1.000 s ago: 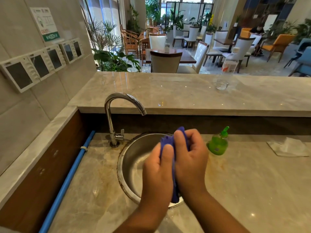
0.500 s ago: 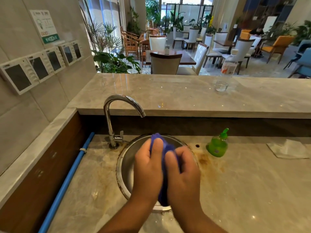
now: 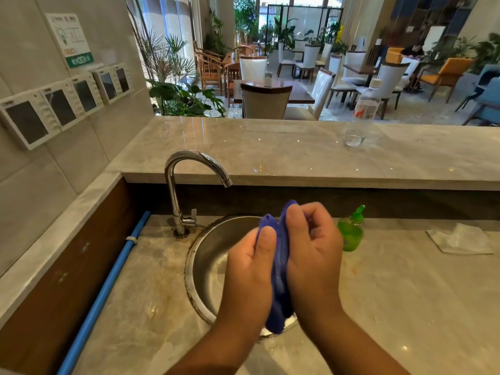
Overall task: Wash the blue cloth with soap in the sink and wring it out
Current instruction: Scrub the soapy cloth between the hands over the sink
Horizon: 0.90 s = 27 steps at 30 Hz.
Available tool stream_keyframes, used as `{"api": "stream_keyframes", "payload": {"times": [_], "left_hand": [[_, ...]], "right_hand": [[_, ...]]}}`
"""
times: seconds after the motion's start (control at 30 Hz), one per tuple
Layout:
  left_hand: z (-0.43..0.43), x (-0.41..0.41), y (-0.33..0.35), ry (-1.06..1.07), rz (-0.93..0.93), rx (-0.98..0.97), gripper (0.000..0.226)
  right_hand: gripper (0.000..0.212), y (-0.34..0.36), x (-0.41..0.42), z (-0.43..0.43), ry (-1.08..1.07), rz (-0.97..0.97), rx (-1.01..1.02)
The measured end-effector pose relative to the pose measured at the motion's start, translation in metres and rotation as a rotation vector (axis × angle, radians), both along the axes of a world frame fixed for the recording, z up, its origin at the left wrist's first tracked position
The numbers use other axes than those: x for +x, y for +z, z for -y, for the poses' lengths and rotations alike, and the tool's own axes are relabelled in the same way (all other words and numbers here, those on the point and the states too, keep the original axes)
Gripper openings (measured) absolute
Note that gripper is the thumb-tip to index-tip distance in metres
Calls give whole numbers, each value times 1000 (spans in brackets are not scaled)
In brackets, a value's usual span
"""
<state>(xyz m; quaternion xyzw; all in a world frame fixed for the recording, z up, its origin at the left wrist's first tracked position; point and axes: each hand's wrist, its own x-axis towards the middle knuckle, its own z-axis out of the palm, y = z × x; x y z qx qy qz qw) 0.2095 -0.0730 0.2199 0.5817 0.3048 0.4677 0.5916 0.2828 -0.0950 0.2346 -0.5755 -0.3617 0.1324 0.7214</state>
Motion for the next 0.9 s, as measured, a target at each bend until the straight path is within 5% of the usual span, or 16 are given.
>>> {"api": "stream_keyframes", "payload": {"times": [0.57, 0.73, 0.9], "left_hand": [[-24, -6, 5, 158, 46, 40, 40], [8, -3, 3, 5, 3, 35, 36], [-18, -4, 11, 101, 59, 34, 39]], "right_hand": [[25, -21, -31, 17, 125, 101, -67], [28, -5, 8, -13, -56, 68, 17], [25, -12, -30, 20, 110, 121, -13]]}}
